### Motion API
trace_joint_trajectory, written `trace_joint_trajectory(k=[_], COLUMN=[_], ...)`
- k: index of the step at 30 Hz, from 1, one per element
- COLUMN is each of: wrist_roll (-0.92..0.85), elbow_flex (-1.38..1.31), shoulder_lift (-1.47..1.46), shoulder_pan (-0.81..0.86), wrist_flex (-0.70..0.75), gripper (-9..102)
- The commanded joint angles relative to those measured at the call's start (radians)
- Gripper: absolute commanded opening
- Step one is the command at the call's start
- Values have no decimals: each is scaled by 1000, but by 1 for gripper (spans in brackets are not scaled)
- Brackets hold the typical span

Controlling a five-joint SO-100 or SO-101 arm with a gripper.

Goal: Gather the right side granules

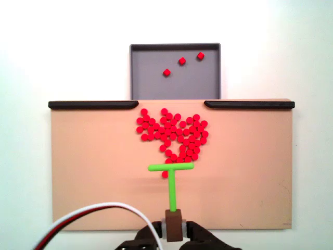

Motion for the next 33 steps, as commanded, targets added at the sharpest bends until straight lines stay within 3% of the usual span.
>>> trace_joint_trajectory(k=[1, 8, 24, 33], wrist_roll=[-63, -287, -1181, -1614], elbow_flex=[-32, -32, -35, -222], shoulder_lift=[-6, -6, -64, -213], shoulder_pan=[31, 107, 331, 411], wrist_flex=[3, -6, -8, -8], gripper=[0, 0, 0, 0])
